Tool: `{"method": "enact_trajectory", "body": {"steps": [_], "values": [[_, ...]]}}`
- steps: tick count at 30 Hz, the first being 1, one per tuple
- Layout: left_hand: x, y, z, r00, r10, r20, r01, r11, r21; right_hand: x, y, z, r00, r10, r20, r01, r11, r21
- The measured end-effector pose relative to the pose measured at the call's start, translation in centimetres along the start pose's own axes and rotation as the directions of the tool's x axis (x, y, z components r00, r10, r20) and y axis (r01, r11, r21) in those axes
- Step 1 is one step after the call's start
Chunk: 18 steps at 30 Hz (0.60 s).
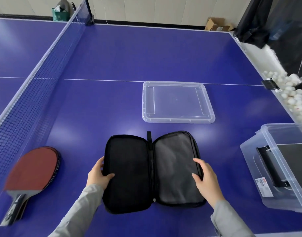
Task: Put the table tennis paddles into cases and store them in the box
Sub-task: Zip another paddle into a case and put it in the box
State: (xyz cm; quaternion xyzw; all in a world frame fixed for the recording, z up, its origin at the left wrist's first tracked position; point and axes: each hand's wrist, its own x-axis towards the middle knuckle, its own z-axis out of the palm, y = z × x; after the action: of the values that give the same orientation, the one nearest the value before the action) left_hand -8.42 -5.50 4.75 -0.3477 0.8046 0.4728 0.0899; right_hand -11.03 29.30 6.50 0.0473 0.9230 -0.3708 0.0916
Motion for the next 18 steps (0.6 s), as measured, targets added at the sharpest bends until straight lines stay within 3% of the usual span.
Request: {"method": "enact_trajectory", "body": {"steps": [5,11,14,16,18], "values": [[1.7,-1.9,0.8,1.000,0.008,0.005,-0.008,0.997,0.077,0.9,2.8,1.1,0.990,0.120,0.078,-0.118,0.993,-0.022],[2.9,-3.6,2.5,0.999,0.054,0.002,-0.054,0.993,0.109,1.2,5.3,3.2,0.986,0.149,0.072,-0.142,0.986,-0.087],[2.3,-3.4,3.3,0.989,0.135,-0.051,-0.113,0.943,0.314,1.1,5.7,3.7,0.996,0.093,0.015,-0.087,0.966,-0.245],[1.2,-3.3,4.0,0.970,0.212,-0.120,-0.124,0.853,0.507,1.0,5.6,4.1,0.997,0.044,-0.063,-0.064,0.926,-0.371],[-0.5,-3.2,5.4,0.939,0.328,-0.107,-0.203,0.778,0.595,0.5,4.8,4.9,0.994,-0.076,-0.079,0.036,0.909,-0.416]]}}
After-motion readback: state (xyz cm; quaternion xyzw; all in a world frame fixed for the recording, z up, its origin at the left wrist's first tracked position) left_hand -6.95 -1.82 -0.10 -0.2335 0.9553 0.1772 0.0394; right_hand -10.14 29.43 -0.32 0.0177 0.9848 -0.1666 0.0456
